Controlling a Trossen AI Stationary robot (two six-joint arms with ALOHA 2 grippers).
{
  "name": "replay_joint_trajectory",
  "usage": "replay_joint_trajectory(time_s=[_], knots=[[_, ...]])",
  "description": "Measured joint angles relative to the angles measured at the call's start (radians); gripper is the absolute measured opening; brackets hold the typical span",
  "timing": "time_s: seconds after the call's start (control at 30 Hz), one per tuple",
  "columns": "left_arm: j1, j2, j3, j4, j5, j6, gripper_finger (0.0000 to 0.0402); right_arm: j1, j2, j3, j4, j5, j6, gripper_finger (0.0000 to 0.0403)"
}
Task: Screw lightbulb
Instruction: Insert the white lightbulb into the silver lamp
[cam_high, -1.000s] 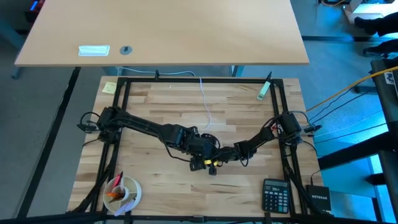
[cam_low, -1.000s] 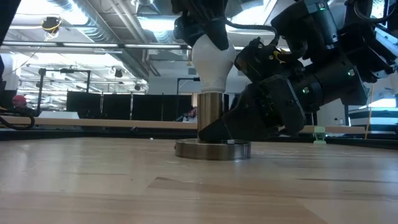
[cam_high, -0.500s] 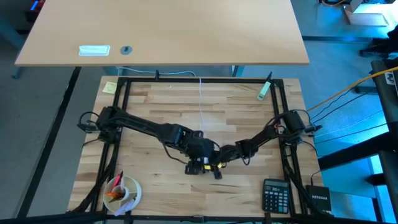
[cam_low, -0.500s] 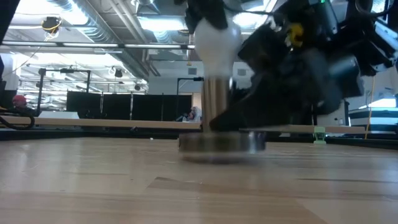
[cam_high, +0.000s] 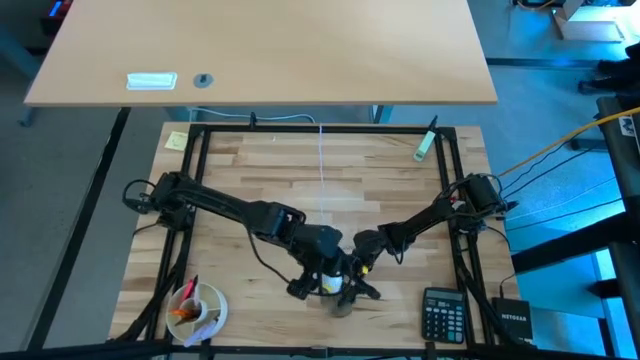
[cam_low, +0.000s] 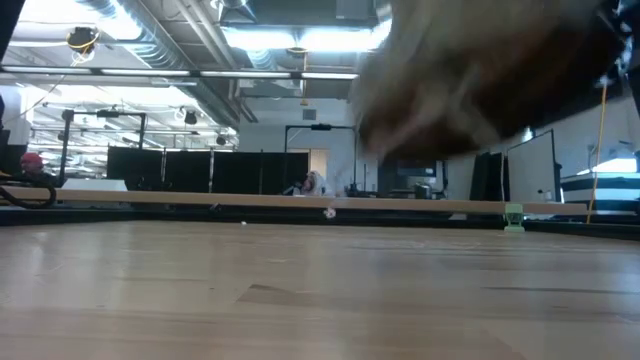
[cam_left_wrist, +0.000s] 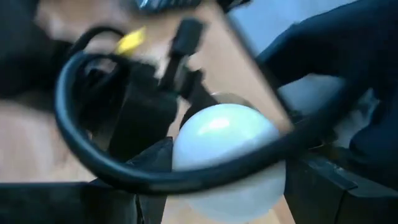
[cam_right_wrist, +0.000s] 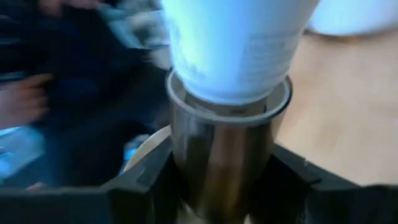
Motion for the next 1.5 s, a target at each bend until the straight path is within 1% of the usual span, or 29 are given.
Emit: replay_joint_trajectory(time_s=[0.07,0.17,0.23,0.33,0.43,0.67,0.8,0.87,0.9,0.93,1.07,1.17,1.33,1.5], knots=[[-0.001,-0.003,0.001,0.028,0.041,0.048,0.0243,0.001,-0.003,0.031,0.006,-0.075,0.009,0.0179],[-0.001,-0.003,0.001,0.051,0.067,0.094,0.0243,0.000,-0.004,0.060,-0.006,-0.180,0.015,0.0179],[-0.001,-0.003,0.001,0.058,0.067,0.115,0.0243,-0.001,-0.004,0.069,-0.012,-0.218,0.014,0.0179],[0.001,-0.003,0.001,0.058,0.067,0.125,0.0243,-0.001,-0.003,0.069,-0.011,-0.217,0.011,0.0179],[0.001,-0.002,-0.001,0.048,0.063,0.099,0.0249,-0.001,-0.004,0.061,-0.022,-0.182,0.004,0.0179],[0.002,0.000,-0.003,0.015,0.062,0.073,0.0291,-0.001,-0.004,0.061,-0.069,-0.117,0.000,0.0179],[0.001,0.000,-0.005,-0.003,0.045,0.072,0.0304,-0.001,-0.012,0.060,-0.093,-0.077,-0.007,0.0179],[0.000,-0.007,-0.006,-0.023,0.040,0.072,0.0305,-0.001,-0.048,0.060,-0.121,-0.055,-0.009,0.0179],[0.000,-0.007,-0.006,-0.039,0.018,0.069,0.0305,-0.001,-0.058,0.060,-0.106,-0.042,-0.022,0.0179],[0.000,-0.006,-0.009,-0.055,-0.002,0.067,0.0304,-0.001,-0.066,0.068,-0.127,-0.027,-0.007,0.0179],[0.005,-0.016,-0.010,-0.099,-0.089,0.059,0.0300,-0.002,-0.059,0.066,-0.137,0.044,-0.037,0.0179],[0.009,-0.026,-0.008,-0.136,-0.125,0.037,0.0302,-0.002,-0.061,0.068,-0.147,0.080,-0.050,0.0179],[0.014,-0.039,-0.008,-0.199,-0.131,0.003,0.0304,-0.001,-0.060,0.067,-0.196,0.151,-0.067,0.0179],[0.018,-0.086,-0.007,-0.230,-0.137,-0.037,0.0304,-0.001,-0.059,0.066,-0.228,0.233,-0.078,0.0179]])
